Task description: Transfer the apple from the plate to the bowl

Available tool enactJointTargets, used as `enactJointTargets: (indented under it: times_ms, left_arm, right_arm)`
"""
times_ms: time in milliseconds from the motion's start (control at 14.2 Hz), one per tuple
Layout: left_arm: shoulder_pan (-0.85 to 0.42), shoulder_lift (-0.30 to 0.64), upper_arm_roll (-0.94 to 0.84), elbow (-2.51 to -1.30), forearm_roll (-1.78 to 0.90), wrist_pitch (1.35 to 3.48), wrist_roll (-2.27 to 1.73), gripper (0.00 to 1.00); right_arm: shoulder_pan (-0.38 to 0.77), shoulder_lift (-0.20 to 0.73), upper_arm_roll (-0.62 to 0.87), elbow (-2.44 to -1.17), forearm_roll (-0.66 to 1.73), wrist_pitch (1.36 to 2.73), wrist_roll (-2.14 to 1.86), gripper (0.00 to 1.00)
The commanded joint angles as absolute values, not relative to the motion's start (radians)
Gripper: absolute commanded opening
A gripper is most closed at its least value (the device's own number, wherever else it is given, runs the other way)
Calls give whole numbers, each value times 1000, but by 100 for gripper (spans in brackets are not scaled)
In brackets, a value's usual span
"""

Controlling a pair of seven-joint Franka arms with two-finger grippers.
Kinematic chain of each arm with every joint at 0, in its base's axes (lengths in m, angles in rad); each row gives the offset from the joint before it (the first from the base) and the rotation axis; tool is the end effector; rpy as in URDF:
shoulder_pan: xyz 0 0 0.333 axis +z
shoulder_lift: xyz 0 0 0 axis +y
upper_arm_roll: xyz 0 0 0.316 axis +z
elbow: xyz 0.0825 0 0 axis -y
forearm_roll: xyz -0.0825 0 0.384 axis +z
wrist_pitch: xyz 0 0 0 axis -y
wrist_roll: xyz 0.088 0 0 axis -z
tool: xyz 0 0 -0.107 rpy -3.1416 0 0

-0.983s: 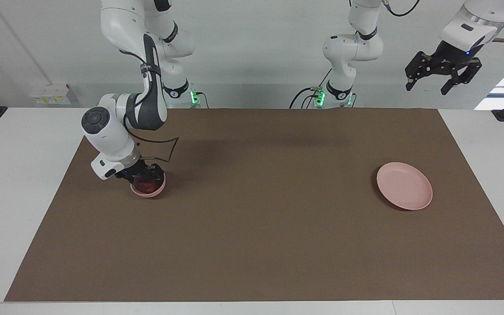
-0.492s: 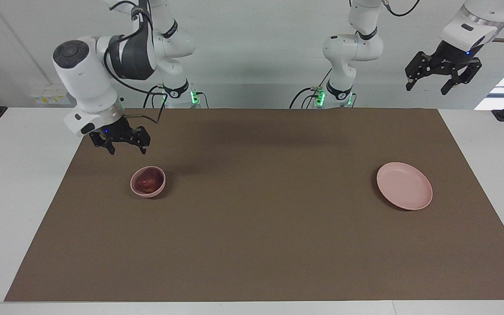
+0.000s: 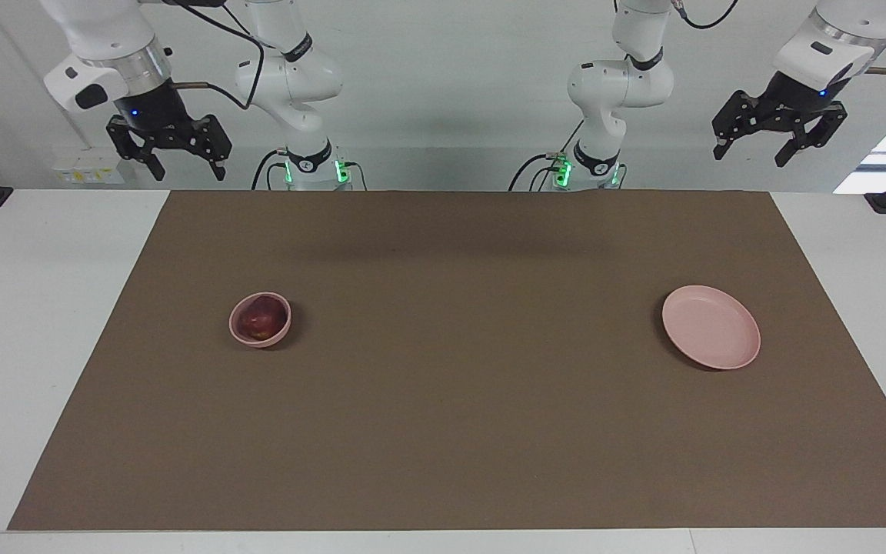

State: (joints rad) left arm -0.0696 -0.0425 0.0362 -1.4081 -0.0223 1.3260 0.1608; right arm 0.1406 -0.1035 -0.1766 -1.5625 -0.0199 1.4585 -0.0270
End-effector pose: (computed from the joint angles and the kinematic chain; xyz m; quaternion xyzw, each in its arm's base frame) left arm 0.5115 -0.0193 0.7009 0.9948 -0.0994 -0.0190 0.0129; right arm 0.5097 -0.0264 0.6727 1.0000 -0.0051 -0.0011 0.0008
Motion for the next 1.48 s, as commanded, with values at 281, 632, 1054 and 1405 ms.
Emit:
enactJointTargets:
  times_ms: [281, 632, 1054, 1405]
  left_arm:
    - [-77, -69, 43, -1440, -14, 1336, 152, 100]
    - [-77, -69, 43, -1440, -14, 1336, 152, 100]
    - [-77, -69, 43, -1440, -14, 1336, 152, 100]
    - [-77, -69, 43, -1440, -14, 1336, 152, 100]
  right_arm:
    - [129, -121, -170, -1531, -28, 1416, -21, 100]
    - [97, -138, -178, -1565, -28, 1411, -37, 100]
    - [89, -88, -166, -1485, -26, 1395, -87, 100]
    - [95, -71, -166, -1460, -25, 1384, -84, 100]
